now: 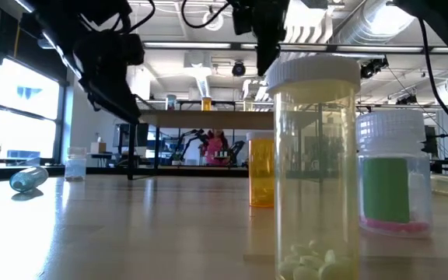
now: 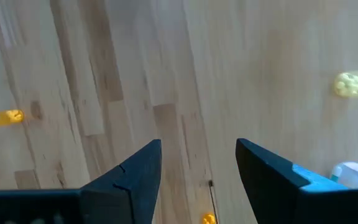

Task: Pick and place medicine bottles onto shelf by color
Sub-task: Put the top white pill bottle on the shelf aligned with the other white pill bottle

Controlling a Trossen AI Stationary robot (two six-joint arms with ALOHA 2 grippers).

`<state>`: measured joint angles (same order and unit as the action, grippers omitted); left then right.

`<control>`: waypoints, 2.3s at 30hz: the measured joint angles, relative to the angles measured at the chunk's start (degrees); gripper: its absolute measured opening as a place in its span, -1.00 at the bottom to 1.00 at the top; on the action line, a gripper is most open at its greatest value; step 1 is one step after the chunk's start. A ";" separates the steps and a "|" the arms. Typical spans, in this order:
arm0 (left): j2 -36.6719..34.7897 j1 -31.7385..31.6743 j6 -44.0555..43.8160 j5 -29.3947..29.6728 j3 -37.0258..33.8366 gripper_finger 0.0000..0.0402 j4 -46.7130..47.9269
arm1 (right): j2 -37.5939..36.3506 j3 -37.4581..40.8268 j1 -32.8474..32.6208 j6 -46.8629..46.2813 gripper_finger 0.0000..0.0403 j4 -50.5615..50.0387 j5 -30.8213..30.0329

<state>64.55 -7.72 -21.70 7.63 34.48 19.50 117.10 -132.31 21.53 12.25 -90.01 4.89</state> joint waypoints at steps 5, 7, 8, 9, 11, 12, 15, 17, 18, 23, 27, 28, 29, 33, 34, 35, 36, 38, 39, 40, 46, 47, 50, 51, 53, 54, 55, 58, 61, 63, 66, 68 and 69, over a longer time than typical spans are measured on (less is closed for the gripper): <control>-0.01 3.17 -2.31 2.04 0.00 -0.13 3.27 | 0.00 0.00 -1.84 -1.61 -0.02 -0.01 -0.10; -0.01 4.54 -3.54 2.04 0.00 -0.13 4.41 | 0.00 0.00 -2.81 -1.87 -0.02 -0.01 -0.14; -0.01 5.19 -4.17 2.04 0.00 -0.13 5.02 | 0.00 0.00 -3.38 -1.88 -0.02 0.01 -0.14; -0.01 5.88 -4.87 2.04 0.00 -0.13 5.59 | 0.00 0.00 -3.93 -1.92 -0.02 -0.01 -0.12; -0.01 7.29 -6.47 2.04 0.00 -0.13 6.66 | 0.00 0.00 -4.98 -2.51 -0.02 -0.01 -0.12; -0.01 7.93 -7.20 2.04 0.00 -0.13 7.19 | 0.00 0.00 -5.46 -3.01 -0.02 0.01 -0.12; -0.01 9.83 -9.29 2.27 0.00 -0.13 8.76 | 0.03 0.00 -7.06 -3.25 -0.02 -0.01 -0.15; -0.01 11.06 -10.53 3.39 0.00 -0.13 9.68 | 0.11 0.00 -8.04 -3.48 -0.02 -0.01 -0.83; -0.01 11.70 -11.26 4.16 0.00 -0.13 10.16 | 0.13 0.02 -8.55 -3.89 -0.02 -0.01 -1.94; -0.01 14.74 -15.23 8.05 0.00 -0.13 13.39 | 0.15 0.02 -11.38 -8.74 -0.02 -0.01 -9.68; -0.01 16.82 -17.57 10.29 0.00 -0.13 15.03 | 0.17 0.02 -13.60 -11.00 -0.02 -0.01 -15.41; -0.01 17.25 -17.95 10.57 0.00 -0.13 15.34 | 0.17 0.02 -14.10 -11.41 -0.02 -0.01 -15.95; -0.01 17.65 -18.31 10.85 0.00 -0.13 15.59 | 0.17 0.02 -14.52 -11.99 -0.02 -0.01 -16.57; -0.01 19.14 -18.71 11.03 0.00 -0.13 15.62 | 0.04 2.90 -16.01 -14.06 -0.02 0.04 -20.39; 0.01 19.47 -18.71 11.03 0.00 -0.13 15.60 | -0.12 4.99 -16.26 -14.97 -0.02 0.08 -21.78; 0.01 19.76 -18.68 11.03 0.00 -0.13 15.58 | -0.29 7.39 -16.52 -15.69 -0.02 0.08 -23.30; 0.01 19.97 -18.71 11.03 0.00 -0.13 15.50 | -0.52 9.88 -16.75 -16.43 -0.02 0.11 -25.08; 0.01 20.25 -18.68 11.04 0.00 -0.13 15.46 | -1.17 14.91 -17.47 -17.45 -0.02 0.48 -28.00; 0.01 20.27 -18.66 11.24 0.00 -0.13 15.47 | -1.44 17.33 -17.77 -17.82 -0.02 0.71 -28.91; 0.01 20.27 -18.61 11.80 0.00 -0.13 15.49 | -1.75 19.71 -18.12 -18.08 -0.02 1.58 -29.22; -0.22 20.25 -17.16 17.30 0.00 -0.13 15.69 | -5.34 32.97 -20.03 -20.02 -0.02 8.28 -27.94; -0.56 20.25 -17.15 17.59 0.00 -0.13 16.03 | -6.08 34.94 -20.30 -20.33 -0.02 9.04 -27.96; -1.39 20.25 -18.22 18.74 0.00 -0.13 17.32 | -8.80 40.44 -20.73 -23.24 -0.02 10.61 -27.92; -1.79 20.27 -18.94 18.97 0.00 -0.13 18.04 | -9.92 42.30 -20.83 -24.71 -0.02 10.95 -27.96; -2.90 20.42 -20.60 20.01 0.00 -0.13 20.05 | -12.38 46.23 -20.87 -28.00 -0.02 11.63 -28.25; -3.39 20.67 -21.68 20.89 0.00 -0.13 21.33 | -13.79 48.42 -20.87 -29.44 -0.02 12.27 -28.50; -3.88 21.06 -23.11 21.79 0.00 -0.13 22.60 | -15.39 50.55 -20.87 -30.92 -0.02 13.10 -28.61; -5.17 22.86 -28.10 24.66 0.00 -0.13 26.38 | -20.25 57.21 -20.84 -34.83 -0.02 17.54 -28.71; -5.68 25.27 -33.33 27.35 0.00 -0.13 28.92 | -25.27 63.47 -20.84 -38.27 -0.02 22.51 -28.71; -5.74 26.87 -36.98 29.00 0.00 -0.13 30.50 | -28.44 67.27 -20.84 -40.23 -0.02 26.38 -28.74; -5.54 28.87 -42.09 30.90 0.00 -0.13 32.54 | -32.65 71.97 -20.84 -41.39 -0.02 32.82 -28.75; -5.31 29.81 -44.85 31.29 0.00 -0.13 33.67 | -34.98 74.19 -20.84 -41.39 -0.02 36.59 -28.77; -5.35 30.11 -45.59 31.50 0.00 -0.13 34.23 | -36.04 75.08 -20.84 -41.39 -0.02 38.38 -28.77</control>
<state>59.20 22.39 -67.28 39.13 34.48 53.73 81.06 -57.23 0.69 -29.15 -51.63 -23.88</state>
